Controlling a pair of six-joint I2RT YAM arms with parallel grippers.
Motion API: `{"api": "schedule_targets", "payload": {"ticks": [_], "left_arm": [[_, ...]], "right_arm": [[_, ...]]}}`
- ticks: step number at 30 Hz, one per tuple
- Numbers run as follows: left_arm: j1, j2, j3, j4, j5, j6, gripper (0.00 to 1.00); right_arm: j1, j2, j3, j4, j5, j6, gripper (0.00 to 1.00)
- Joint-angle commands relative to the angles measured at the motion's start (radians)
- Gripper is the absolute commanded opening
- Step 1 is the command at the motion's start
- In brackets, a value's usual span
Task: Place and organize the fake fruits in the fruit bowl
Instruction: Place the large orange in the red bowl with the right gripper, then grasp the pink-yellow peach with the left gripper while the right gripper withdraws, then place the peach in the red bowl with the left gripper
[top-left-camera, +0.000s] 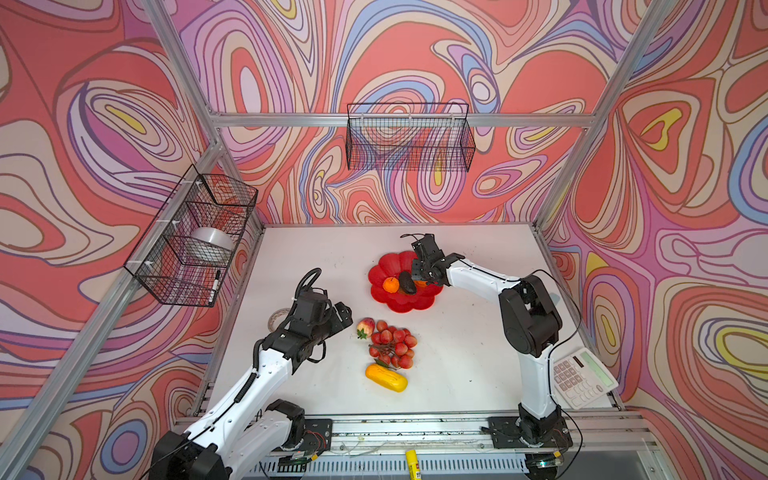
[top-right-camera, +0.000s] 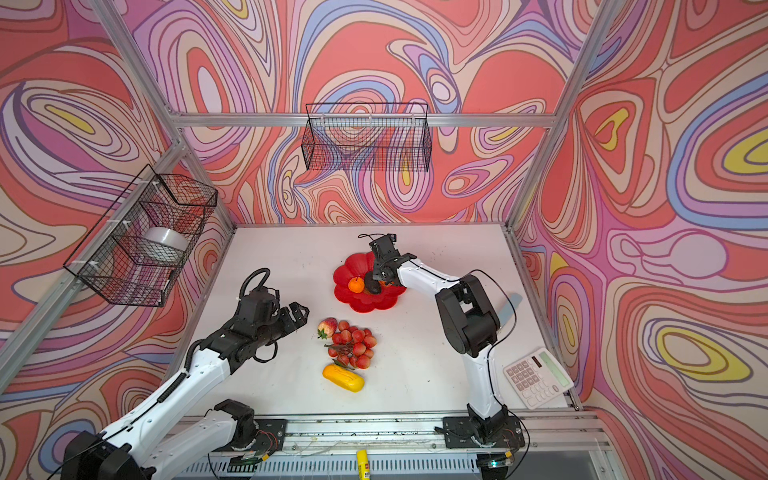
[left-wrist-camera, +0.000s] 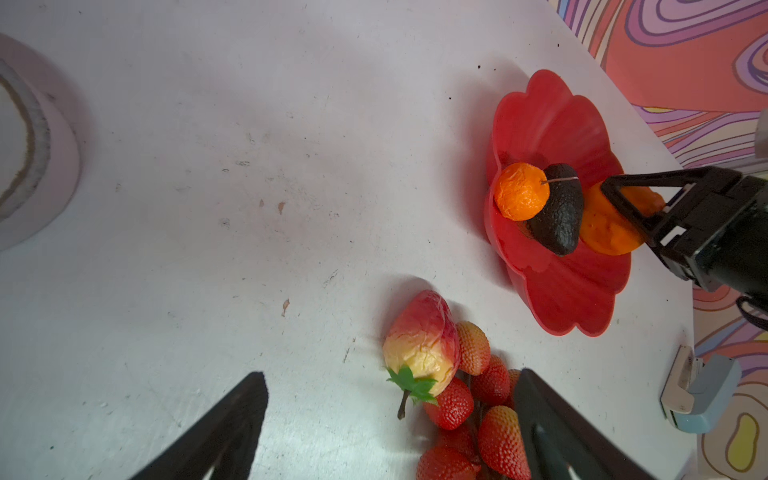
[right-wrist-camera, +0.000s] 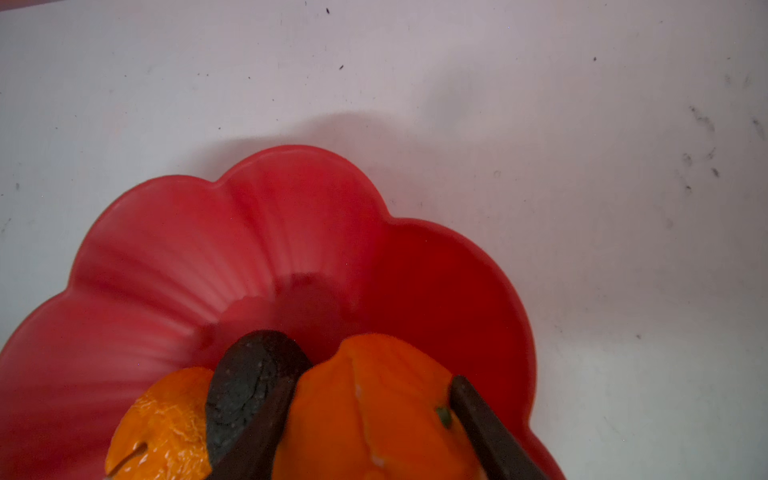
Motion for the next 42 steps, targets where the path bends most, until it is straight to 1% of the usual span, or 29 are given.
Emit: {"api": "schedule_targets", "payload": {"ticks": [1,3,6,9,12,15,16,21,23,28,29,30,31,33,35,36,38,42], "left_arm": [[0.004,0.031,-0.005,0.045,0.056,-0.009,0.93],[0.004,0.053,-0.005,0.063,0.086,-0.003,0.91],[0.004,0.085,-0.002,0.063,0.121,0.007,0.89],[0.002,0.124,0.002,0.098,0.168,0.021,0.87],[-0.008,0.17,0.012,0.101,0.198,0.03,0.87],[-0.045,0.213,0.028,0.113,0.195,0.046,0.86],[-0.06,0.229,0.037,0.114,0.187,0.05,0.87],[-0.092,0.326,0.067,0.115,0.141,0.056,0.86],[-0.091,0.367,0.077,0.131,0.141,0.059,0.84],[-0.092,0.468,0.116,0.128,0.147,0.068,0.72],[-0.092,0.481,0.116,0.128,0.14,0.061,0.69],[-0.094,0.488,0.112,0.138,0.136,0.058,0.63],[-0.094,0.49,0.109,0.144,0.13,0.054,0.57],[-0.094,0.48,0.103,0.147,0.121,0.052,0.42],[-0.094,0.442,0.1,0.122,0.106,0.064,0.32],[-0.095,0.406,0.096,0.101,0.09,0.071,0.3],[-0.095,0.319,0.088,0.041,0.052,0.08,0.29],[-0.094,0.145,0.124,-0.031,0.052,0.163,0.29]], "right_arm": [[-0.005,0.015,0.019,0.008,-0.012,0.011,0.66],[-0.006,0.009,0.028,0.004,-0.012,0.013,0.71],[-0.011,-0.015,0.039,-0.002,-0.01,0.013,0.76],[-0.019,-0.078,0.044,-0.005,0.001,0.006,0.8],[-0.026,-0.18,0.011,0.014,0.023,0.005,0.86],[-0.028,-0.297,-0.07,0.06,0.038,0.022,0.9],[-0.028,-0.359,-0.099,0.069,0.038,0.031,0.91],[-0.028,-0.53,-0.226,0.067,0.036,0.08,0.91],[-0.028,-0.594,-0.276,0.056,0.043,0.099,0.91],[-0.028,-0.72,-0.365,0.019,0.082,0.126,0.91],[-0.028,-0.739,-0.378,0.013,0.092,0.129,0.91],[-0.028,-0.756,-0.388,0.008,0.099,0.131,0.91],[-0.028,-0.766,-0.394,0.005,0.104,0.132,0.91],[-0.027,-0.784,-0.405,0.001,0.11,0.136,0.91],[-0.028,-0.792,-0.412,0.0,0.107,0.138,0.91],[-0.028,-0.792,-0.415,0.0,0.107,0.14,0.91],[-0.028,-0.79,-0.418,0.004,0.104,0.142,0.91],[-0.028,-0.782,-0.424,0.019,0.106,0.137,0.91]]}}
